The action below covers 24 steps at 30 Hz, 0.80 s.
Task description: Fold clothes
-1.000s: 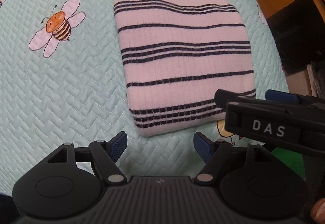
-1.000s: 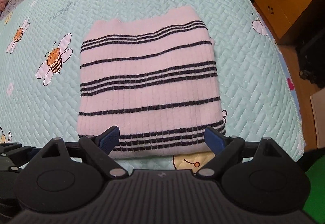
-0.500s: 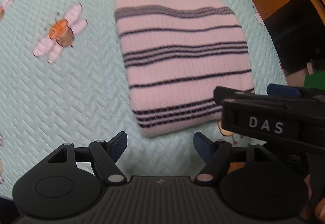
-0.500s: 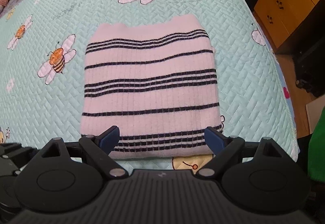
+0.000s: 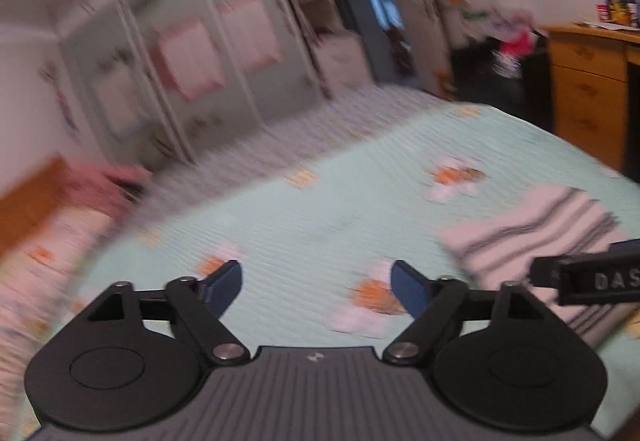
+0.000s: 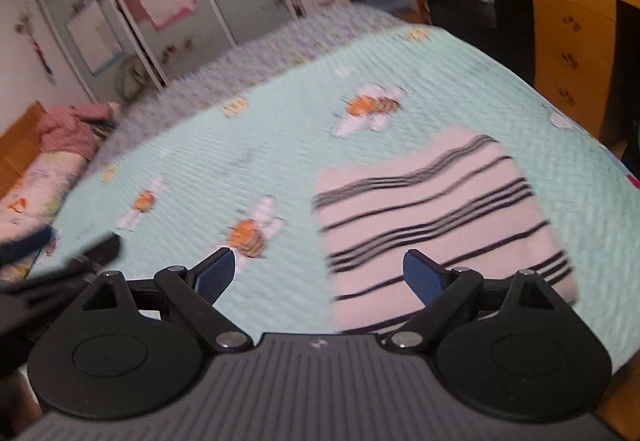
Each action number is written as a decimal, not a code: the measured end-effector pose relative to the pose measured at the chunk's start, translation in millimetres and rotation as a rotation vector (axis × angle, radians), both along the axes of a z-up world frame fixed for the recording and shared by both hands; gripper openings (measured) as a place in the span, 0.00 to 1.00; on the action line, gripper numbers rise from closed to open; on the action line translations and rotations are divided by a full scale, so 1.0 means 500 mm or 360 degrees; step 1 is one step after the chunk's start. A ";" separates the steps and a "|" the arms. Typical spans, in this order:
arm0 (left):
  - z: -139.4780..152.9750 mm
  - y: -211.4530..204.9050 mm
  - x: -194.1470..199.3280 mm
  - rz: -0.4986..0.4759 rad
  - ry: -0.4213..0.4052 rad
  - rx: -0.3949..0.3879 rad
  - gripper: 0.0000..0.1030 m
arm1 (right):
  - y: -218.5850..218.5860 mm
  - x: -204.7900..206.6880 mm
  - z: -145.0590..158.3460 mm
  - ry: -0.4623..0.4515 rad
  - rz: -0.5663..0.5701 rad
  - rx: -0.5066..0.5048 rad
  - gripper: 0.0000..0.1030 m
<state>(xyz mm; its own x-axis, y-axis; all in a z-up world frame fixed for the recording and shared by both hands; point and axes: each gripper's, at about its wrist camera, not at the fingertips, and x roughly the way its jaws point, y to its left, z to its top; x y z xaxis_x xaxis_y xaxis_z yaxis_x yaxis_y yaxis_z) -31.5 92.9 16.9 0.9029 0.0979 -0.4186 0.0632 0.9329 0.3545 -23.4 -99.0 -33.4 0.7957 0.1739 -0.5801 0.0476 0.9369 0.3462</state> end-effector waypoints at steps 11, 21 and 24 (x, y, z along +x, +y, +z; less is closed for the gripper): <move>0.067 0.238 -0.081 0.0100 0.0056 -0.0235 1.00 | 0.198 -0.018 -0.020 0.0005 0.0189 -0.0039 0.89; 0.065 0.419 -0.134 0.0156 0.0080 -0.0638 1.00 | 0.331 -0.055 0.011 -0.0015 0.0294 -0.0192 0.89; 0.043 0.447 -0.138 0.0204 0.0123 -0.0694 1.00 | 0.367 -0.063 0.008 0.0003 0.0333 -0.0236 0.89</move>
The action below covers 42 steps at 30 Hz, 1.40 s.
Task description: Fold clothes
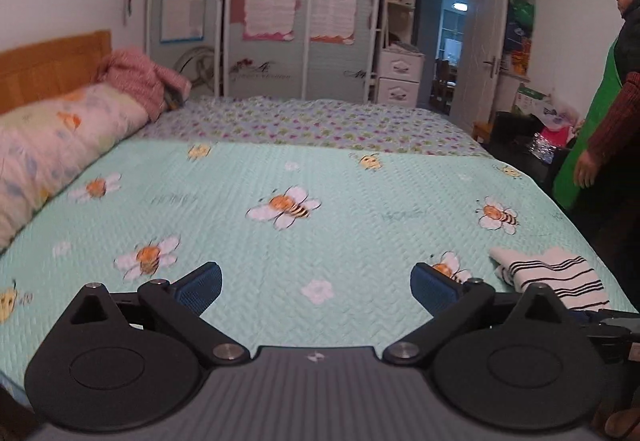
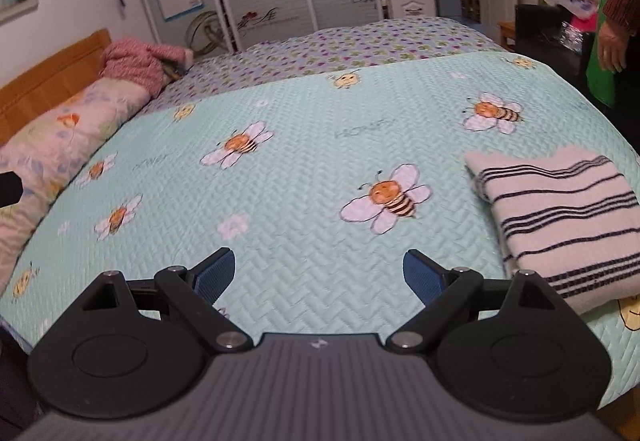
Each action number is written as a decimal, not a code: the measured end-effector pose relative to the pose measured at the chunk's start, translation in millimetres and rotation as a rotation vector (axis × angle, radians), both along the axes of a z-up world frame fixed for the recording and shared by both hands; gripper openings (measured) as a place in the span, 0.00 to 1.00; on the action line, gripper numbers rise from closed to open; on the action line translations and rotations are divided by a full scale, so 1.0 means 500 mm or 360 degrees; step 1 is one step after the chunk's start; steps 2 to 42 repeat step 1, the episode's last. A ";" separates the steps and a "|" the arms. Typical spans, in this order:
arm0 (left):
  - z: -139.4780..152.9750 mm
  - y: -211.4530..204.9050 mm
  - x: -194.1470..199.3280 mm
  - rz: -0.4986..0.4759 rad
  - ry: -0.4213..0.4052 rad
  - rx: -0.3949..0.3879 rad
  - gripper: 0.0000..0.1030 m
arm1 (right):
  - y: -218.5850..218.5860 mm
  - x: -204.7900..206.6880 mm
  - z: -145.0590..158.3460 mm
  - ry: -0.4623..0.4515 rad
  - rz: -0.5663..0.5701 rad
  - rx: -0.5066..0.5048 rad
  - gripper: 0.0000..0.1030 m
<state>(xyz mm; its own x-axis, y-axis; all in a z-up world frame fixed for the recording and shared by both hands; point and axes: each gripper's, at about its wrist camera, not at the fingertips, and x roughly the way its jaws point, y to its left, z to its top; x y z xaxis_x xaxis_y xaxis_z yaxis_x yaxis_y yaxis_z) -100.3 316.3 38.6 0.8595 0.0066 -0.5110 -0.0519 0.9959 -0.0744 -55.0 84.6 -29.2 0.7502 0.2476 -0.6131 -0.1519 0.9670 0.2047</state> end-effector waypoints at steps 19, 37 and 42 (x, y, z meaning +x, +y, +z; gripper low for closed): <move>-0.009 0.007 0.002 0.0022 0.0031 -0.0011 1.00 | 0.012 -0.002 -0.002 0.0010 0.0013 -0.0010 0.89; -0.009 0.007 0.002 0.0022 0.0031 -0.0011 1.00 | 0.012 -0.002 -0.002 0.0010 0.0013 -0.0010 0.89; -0.009 0.007 0.002 0.0022 0.0031 -0.0011 1.00 | 0.012 -0.002 -0.002 0.0010 0.0013 -0.0010 0.89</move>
